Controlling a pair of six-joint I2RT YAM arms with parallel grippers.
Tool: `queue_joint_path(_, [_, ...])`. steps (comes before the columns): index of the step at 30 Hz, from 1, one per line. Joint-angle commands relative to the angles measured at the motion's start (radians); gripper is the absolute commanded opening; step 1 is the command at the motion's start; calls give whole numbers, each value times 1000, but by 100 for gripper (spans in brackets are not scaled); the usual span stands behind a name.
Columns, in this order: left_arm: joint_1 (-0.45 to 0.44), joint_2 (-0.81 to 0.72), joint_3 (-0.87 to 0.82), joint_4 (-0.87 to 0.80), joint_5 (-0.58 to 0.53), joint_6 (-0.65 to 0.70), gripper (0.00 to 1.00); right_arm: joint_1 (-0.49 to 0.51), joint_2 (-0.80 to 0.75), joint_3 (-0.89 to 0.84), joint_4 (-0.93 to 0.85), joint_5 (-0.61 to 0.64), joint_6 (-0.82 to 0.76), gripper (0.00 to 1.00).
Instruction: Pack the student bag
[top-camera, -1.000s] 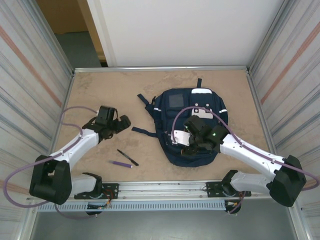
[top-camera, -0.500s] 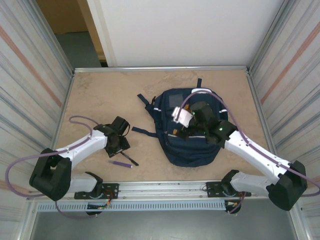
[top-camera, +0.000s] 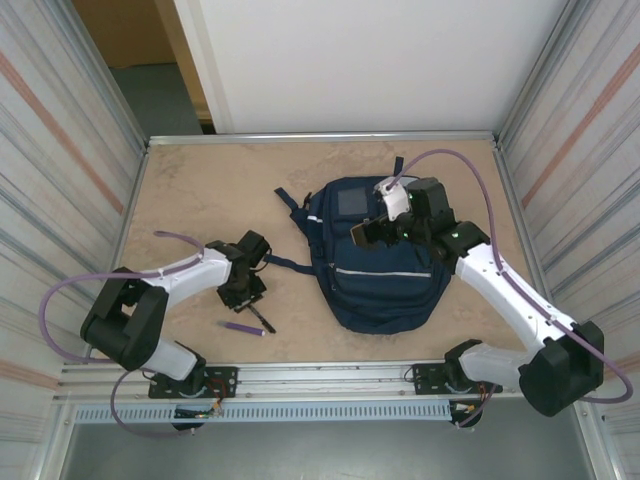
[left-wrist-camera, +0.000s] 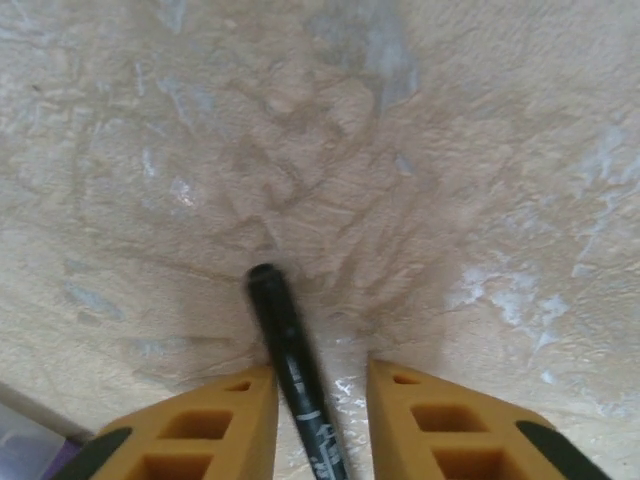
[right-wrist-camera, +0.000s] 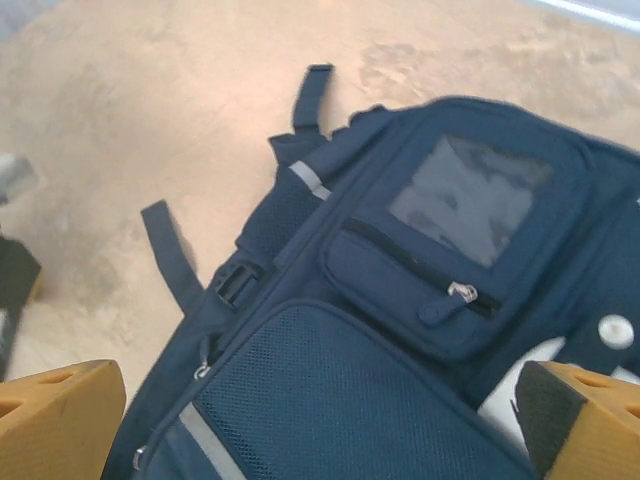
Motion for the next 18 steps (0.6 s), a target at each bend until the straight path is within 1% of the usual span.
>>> queue_joint_path(1, [-5,23,-17,68,50,-35,12,-39,-18,36,-46,-40,233,99])
queue_joint_path(2, [-4,20,-10,74,54,-42,11,-53,-14,28,-33,-82,213,100])
queue_joint_path(4, [-2,11,6,95,74,-55,11,-54,-4,19,-30,-99,209,99])
queue_joint_path(6, [0,4,26,114,97,-68,11,-37,13,10,-26,-136,210,95])
queue_joint_path(8, [-1,-2,43,148,111,-77,11,20,42,0,-2,-174,209,93])
queue_joint_path(12, [10,-14,88,160,128,-96,11,178,122,20,-15,-153,223,92])
queue_joint_path(15, [33,-39,105,176,165,-88,11,264,160,-24,62,-179,269,89])
queue_joint_path(18, [63,-75,104,204,237,-88,10,330,204,-48,134,-230,333,88])
